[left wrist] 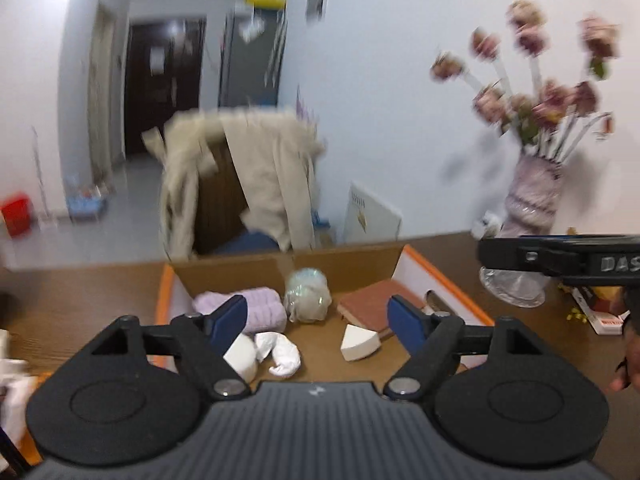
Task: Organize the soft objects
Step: 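Carry the white cloth into the box and open the left gripper, then move the left gripper back to the purple knit pouch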
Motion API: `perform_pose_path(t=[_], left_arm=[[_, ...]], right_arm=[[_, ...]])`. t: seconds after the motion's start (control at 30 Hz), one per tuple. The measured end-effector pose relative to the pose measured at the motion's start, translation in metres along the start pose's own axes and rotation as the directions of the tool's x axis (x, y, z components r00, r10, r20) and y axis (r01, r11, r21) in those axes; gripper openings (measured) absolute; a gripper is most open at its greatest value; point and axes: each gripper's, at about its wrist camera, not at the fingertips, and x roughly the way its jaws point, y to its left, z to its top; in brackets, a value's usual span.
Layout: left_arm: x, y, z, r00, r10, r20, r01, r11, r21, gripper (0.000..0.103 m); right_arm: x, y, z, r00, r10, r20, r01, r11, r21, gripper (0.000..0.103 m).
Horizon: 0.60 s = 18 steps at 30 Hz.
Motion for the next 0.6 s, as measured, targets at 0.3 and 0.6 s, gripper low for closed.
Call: perform_pose_path(t=[0.3,0.6], left_arm=[[-0.145,-0.046,-0.105,0.996,-0.072,0.058,0.073,0.997,-0.015,0.101],[-0.181,-0.078,-0.171,0.998,-0.050,-0.027,0.050,0.999,-0.001,0.103]], right_arm=[[-0.144,0.038,-0.113,0.999,-0.034,0.018,0.035,0.998,-0.060,0.086],[-0.204,0.057,-0.213,0.986,-0.158,-0.056,0.159,0.987,0.018,0.086]])
